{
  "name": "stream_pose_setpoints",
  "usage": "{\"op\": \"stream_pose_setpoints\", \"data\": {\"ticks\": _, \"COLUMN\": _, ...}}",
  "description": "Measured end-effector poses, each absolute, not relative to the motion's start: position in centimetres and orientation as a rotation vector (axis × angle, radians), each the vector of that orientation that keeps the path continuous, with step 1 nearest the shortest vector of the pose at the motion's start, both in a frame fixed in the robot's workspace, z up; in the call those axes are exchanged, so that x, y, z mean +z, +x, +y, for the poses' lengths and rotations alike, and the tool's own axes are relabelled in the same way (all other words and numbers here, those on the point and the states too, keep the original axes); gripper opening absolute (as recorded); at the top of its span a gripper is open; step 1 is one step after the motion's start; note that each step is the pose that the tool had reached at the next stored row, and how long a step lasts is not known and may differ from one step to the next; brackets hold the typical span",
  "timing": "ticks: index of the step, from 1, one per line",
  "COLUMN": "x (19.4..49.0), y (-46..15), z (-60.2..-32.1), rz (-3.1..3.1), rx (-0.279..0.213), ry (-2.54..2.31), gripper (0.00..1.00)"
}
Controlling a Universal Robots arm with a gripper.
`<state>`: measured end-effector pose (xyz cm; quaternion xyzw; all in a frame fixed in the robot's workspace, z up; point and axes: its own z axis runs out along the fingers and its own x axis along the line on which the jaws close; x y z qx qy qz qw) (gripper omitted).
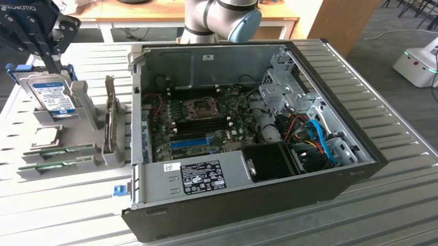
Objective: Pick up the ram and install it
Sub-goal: 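Reach for the ram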
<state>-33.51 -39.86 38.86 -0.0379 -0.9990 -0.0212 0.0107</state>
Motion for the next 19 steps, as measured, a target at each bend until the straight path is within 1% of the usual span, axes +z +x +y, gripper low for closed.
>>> {"op": "stream_pose_setpoints", "data": {"ticks": 19, "x": 38.8, "y": -37.0, "z": -39.9, "rz": -3.117, "rx": -0.066, "ry": -0.118, "gripper": 0.10}}
